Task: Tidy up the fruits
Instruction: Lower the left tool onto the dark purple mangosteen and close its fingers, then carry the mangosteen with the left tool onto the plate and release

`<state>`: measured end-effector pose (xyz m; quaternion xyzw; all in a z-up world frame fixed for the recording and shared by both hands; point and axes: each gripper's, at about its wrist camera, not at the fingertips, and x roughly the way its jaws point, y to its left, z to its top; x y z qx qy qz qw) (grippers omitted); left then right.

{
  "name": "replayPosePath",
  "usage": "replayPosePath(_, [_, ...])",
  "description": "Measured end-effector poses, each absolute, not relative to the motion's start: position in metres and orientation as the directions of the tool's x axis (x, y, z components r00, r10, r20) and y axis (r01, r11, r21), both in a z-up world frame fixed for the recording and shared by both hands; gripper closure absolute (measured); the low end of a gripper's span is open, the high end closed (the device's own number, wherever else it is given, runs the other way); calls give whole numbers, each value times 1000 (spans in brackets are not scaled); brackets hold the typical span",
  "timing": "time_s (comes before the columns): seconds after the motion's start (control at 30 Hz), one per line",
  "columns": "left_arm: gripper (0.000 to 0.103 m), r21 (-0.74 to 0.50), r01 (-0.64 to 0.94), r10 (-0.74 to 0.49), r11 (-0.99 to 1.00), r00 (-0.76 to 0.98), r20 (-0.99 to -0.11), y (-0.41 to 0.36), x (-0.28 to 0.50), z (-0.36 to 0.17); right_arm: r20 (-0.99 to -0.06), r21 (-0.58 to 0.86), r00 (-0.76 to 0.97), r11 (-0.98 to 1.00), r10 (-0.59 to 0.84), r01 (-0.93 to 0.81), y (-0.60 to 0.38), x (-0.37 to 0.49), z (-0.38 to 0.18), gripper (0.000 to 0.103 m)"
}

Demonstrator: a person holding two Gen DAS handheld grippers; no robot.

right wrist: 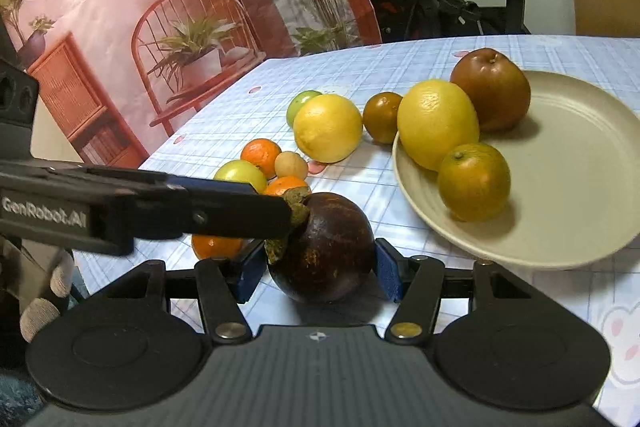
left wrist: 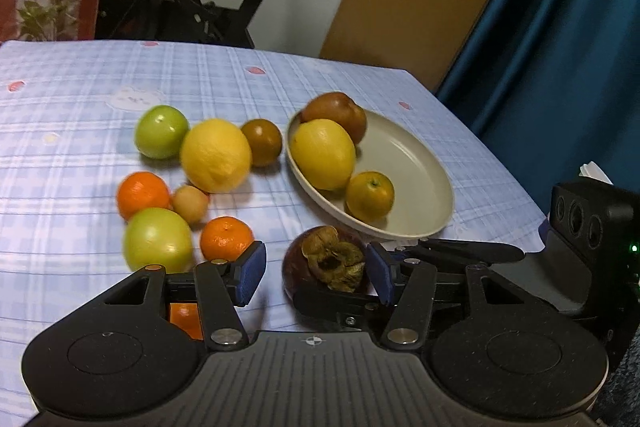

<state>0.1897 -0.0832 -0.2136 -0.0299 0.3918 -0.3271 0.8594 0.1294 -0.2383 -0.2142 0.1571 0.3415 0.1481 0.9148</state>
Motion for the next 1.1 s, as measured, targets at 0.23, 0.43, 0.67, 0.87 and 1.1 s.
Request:
replayPosePath(0.23, [45,-289,553,-572,781,447,-688,-99,194,-224,-567,306,752,934,336,-186,-232,120,-212,41])
replayPosePath(0.43, [45,-282,560,-569,779,443,-693,-108,197,-229,-555,194,787,962,269,-192,-225,109,-208,39])
replayPosePath(0.67, [44,-280,561,-570,779,447,-689,-111,197,-230,-551,208,785,958,282,-198,-227,112,-214,40])
replayPosePath(0.87, [44,-272,559,-566,784,463,-682,-111,194,-230,-561,164,788,967,254,-195,-221,112,-218,40])
replayPosePath(1.1, [44,-225,584,-553,780,474,-685,-118,187,-223,-563,155,791,971,238,-182,-220,109,-218,41])
